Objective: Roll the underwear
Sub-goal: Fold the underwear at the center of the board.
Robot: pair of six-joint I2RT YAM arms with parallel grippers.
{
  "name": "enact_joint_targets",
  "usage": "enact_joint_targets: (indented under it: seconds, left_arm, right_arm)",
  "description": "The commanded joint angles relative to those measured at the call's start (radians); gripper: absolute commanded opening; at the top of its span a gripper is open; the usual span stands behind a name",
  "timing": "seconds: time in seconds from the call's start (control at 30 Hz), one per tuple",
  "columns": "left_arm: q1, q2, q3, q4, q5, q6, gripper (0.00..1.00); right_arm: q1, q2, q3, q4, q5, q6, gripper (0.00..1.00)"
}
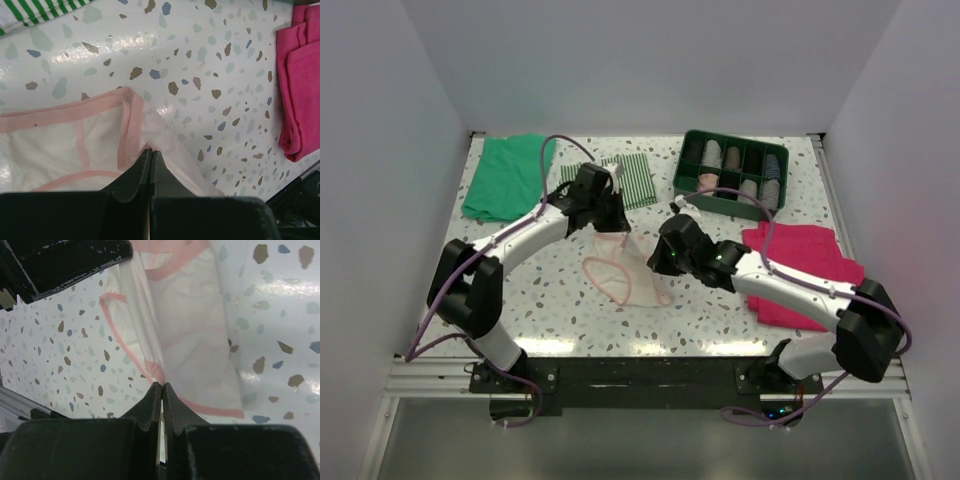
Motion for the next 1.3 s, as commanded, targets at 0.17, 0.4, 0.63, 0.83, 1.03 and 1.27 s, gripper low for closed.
enact_joint_targets:
  seconds: [0.17, 0.4, 0.63, 0.83, 1.03, 1.27]
  left_arm:
    - [-0.123, -0.036, 0.100, 0.040, -0.045, -0.070, 0.00]
    - [-0.206, 0.050, 0.261, -0.006, -0.060, -0.062, 0.01]
    - [-0.230, 0.168, 0.396, -0.037, -0.059, -0.009, 0.01]
    - [-0.229, 0.219, 0.451, -0.042, -0.094, 0.060, 0.01]
    - [-0.180, 0.234, 0.419, 0.003, -0.073, 0.086, 0.01]
    - [-0.069, 0.206, 0.324, 0.064, 0.013, 0.117, 0.01]
  right_arm:
    - [-0.052, -0.304, -0.123, -0.221, 0.172, 0.011, 0.04]
    - [-0.155, -0.474, -0.188, -0.326, 0.193, 0.002, 0.05]
    - [-0.189, -0.452, -0.175, -0.309, 0.140, -0.033, 0.05]
    - [-0.187, -0.334, -0.125, -0.185, 0.017, -0.059, 0.04]
    - [-0.174, -0.180, -0.050, -0.108, -0.057, -0.068, 0.04]
    - [-0.103, -0.031, 0.062, -0.073, -0.080, -0.067, 0.04]
